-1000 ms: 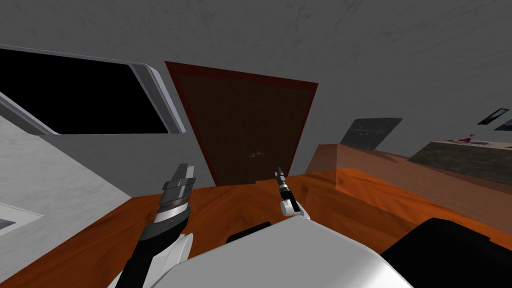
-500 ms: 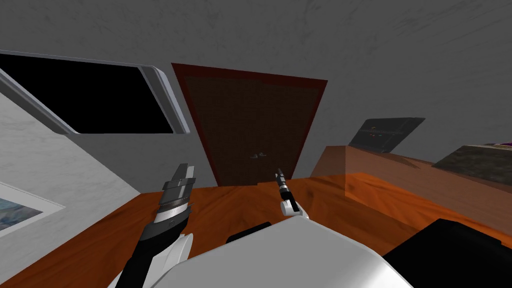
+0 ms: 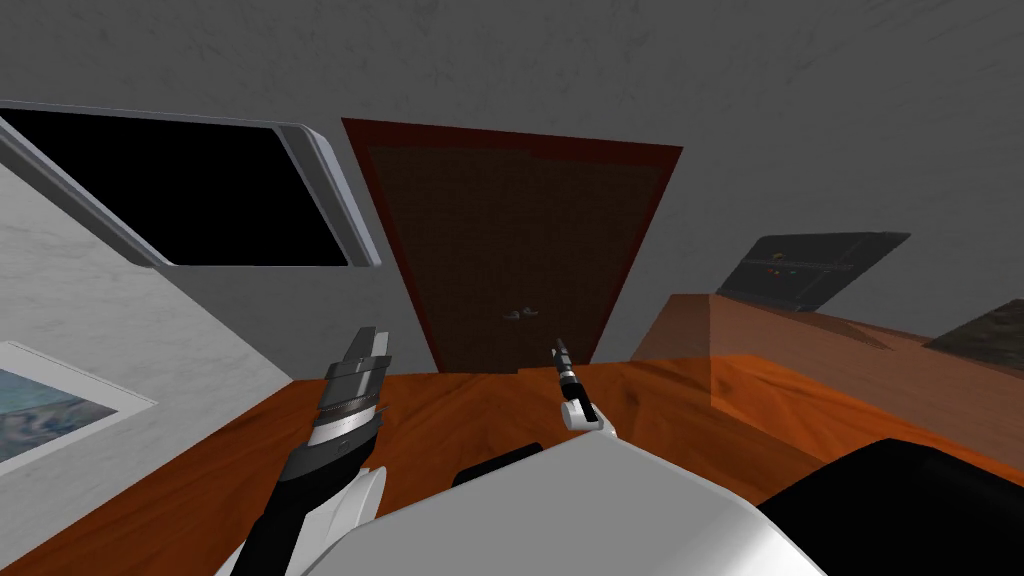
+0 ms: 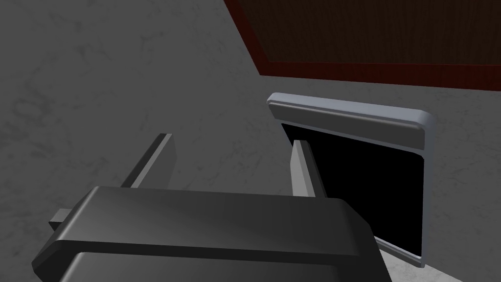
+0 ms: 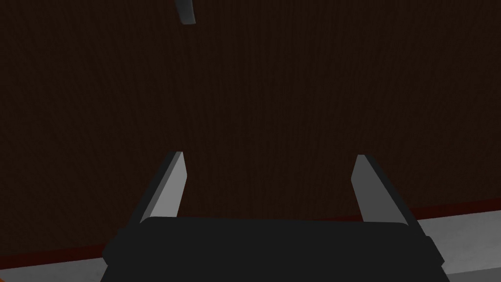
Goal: Pull the door open
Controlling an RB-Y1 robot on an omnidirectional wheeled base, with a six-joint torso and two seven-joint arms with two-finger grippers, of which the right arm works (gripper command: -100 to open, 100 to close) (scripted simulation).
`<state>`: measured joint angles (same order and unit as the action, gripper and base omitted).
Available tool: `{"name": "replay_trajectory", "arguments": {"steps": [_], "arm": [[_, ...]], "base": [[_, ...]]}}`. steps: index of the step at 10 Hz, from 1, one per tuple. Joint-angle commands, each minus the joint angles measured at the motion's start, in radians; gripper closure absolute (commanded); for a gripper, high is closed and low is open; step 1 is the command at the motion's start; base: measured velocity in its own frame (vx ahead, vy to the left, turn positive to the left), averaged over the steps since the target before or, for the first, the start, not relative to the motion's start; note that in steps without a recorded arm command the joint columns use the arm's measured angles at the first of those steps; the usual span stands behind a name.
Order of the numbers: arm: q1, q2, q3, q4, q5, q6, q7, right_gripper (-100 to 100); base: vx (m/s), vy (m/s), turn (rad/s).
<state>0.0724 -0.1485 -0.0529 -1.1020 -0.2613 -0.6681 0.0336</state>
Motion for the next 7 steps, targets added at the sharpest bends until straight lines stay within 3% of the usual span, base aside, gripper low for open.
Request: {"name": "replay_trajectory", "arguments": {"steps": [1,5,7], "arm": [[-0.022,-0.004,-0.004,0.050,-0.006,-0.021,0.001,-100],[-0.070,-0.013,-0.014,0.168,-0.024,-0.053,0.007,-100],[-0.081,-0.014,-0.017,0.194,-0.028,-0.061,0.008,-100]], "base": [[0.071,-0.012,0.097],[0.094,-0.015,0.092],[0.081,-0.007,0.067]]}}
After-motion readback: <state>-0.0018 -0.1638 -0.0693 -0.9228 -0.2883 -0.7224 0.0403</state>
